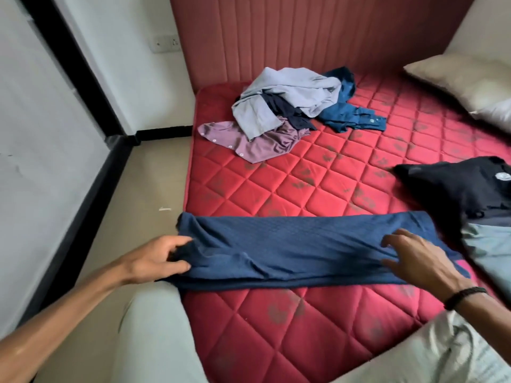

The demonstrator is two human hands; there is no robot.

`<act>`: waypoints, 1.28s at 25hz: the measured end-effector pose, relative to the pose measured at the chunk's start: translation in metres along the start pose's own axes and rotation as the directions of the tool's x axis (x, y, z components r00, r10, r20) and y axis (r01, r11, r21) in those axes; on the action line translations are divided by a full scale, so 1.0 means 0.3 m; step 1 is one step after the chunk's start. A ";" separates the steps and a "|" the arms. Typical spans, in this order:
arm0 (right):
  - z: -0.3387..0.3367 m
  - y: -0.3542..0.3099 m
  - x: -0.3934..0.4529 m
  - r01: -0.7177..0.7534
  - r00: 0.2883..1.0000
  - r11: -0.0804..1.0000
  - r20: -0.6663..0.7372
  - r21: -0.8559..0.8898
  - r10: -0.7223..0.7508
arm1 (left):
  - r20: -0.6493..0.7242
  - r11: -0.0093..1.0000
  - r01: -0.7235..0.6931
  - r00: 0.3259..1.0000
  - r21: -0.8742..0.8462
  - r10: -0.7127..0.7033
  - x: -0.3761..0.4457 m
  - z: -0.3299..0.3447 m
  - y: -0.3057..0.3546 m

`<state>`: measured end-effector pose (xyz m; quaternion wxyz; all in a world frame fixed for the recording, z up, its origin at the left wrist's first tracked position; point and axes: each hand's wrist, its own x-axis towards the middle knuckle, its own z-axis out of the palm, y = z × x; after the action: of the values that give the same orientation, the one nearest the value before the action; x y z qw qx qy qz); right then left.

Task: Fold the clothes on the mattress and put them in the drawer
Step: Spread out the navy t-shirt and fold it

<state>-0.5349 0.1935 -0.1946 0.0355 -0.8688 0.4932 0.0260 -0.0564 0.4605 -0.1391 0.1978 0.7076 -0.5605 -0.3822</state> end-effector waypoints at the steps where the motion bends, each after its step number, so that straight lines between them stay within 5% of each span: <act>1: 0.002 -0.129 0.006 0.145 0.988 0.977 -0.082 0.157 -0.133 | 0.005 0.999 -0.028 1.000 0.014 0.028 0.000 0.014 0.001; 3: -0.008 -0.423 -0.003 0.407 0.911 0.820 -0.113 0.402 -0.397 | 0.027 0.995 -0.095 0.995 0.031 0.094 0.006 0.041 0.029; 5: 0.008 -0.709 0.001 0.506 0.823 0.695 -0.044 0.511 -0.566 | 0.033 0.992 -0.124 0.992 0.004 0.124 0.004 0.046 0.040; 10: 0.040 -1.064 0.045 0.587 0.772 0.600 -0.155 0.544 -0.616 | -0.080 0.988 -0.121 0.990 -0.091 0.114 -0.015 0.033 0.003; 14: 0.033 -1.047 0.158 0.457 0.822 0.604 -0.051 0.653 -0.567 | -0.326 0.943 -0.100 0.945 -0.316 -0.009 0.068 0.021 -0.096; 16: 0.068 -1.018 0.236 0.319 0.874 0.667 0.062 0.673 -0.482 | -0.363 0.938 0.036 0.917 -0.344 -0.169 0.133 0.035 -0.149; 18: 0.125 -0.985 0.288 0.218 0.917 0.755 0.134 0.619 -0.375 | -0.296 0.920 0.281 0.886 -0.273 -0.358 0.166 0.049 -0.186; 20: 0.161 -0.962 0.318 0.183 0.921 0.754 0.157 0.631 -0.356 | -0.209 0.908 0.369 0.890 -0.197 -0.406 0.160 0.048 -0.226; 23: 0.138 -0.954 0.361 0.173 0.908 0.717 0.173 0.675 -0.382 | -0.066 0.932 0.344 0.933 -0.118 -0.353 0.126 0.021 -0.255; 30: 0.074 -0.914 0.371 0.170 0.786 0.758 0.378 0.629 -0.489 | 0.039 0.938 0.332 0.943 -0.099 -0.329 0.083 0.013 -0.255; 32: 0.088 -0.893 0.376 0.174 0.815 0.777 0.355 0.604 -0.459 | 0.129 0.927 0.361 0.929 -0.102 -0.347 0.071 -0.013 -0.248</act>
<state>-0.2474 0.2363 -0.2204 0.4072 -0.8590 0.2957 0.0942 -0.0040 0.4618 -0.1963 0.1383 0.7617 -0.4086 -0.4835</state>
